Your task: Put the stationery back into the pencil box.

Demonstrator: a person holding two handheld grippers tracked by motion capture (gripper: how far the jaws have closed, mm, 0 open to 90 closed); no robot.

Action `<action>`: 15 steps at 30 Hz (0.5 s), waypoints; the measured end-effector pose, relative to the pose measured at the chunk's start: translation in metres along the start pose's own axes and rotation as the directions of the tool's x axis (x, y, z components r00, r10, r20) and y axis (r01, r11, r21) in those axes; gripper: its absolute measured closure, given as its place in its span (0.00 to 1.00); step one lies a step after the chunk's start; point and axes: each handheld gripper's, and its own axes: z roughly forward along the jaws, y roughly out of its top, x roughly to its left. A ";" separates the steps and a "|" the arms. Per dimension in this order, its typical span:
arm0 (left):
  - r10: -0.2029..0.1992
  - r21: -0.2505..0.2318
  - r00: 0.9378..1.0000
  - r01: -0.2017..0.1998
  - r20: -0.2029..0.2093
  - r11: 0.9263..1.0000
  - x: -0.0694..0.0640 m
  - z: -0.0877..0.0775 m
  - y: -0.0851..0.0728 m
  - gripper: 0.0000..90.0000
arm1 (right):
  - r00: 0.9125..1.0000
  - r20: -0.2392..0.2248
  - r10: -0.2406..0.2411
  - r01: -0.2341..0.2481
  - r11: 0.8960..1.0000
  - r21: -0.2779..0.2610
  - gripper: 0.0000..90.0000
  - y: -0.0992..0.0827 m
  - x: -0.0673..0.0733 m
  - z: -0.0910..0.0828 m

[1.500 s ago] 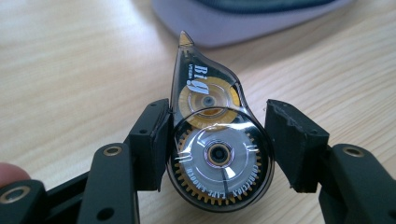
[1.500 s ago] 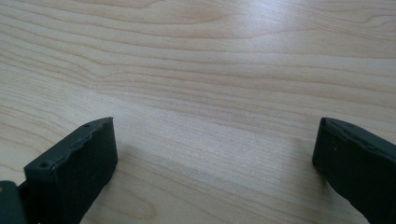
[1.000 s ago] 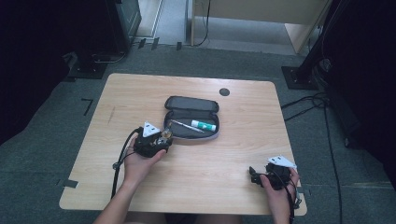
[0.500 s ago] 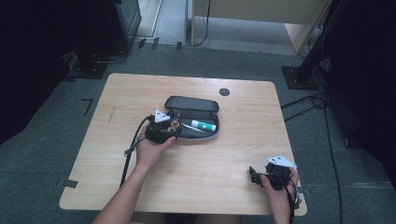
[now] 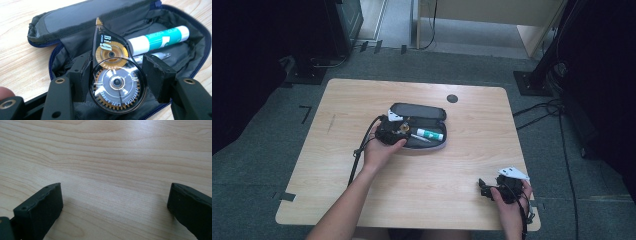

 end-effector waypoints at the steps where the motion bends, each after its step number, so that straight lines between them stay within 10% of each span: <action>1: 0.014 0.019 1.000 -0.013 -0.024 1.000 -0.001 0.001 0.000 0.47 | 1.000 0.000 0.000 0.000 1.000 0.000 0.00 0.000 0.000 0.000; 15: 0.002 0.052 1.000 -0.002 -0.009 0.999 0.000 0.005 -0.001 0.44 | 1.000 -0.002 -0.001 0.001 1.000 0.000 0.00 0.000 0.000 0.000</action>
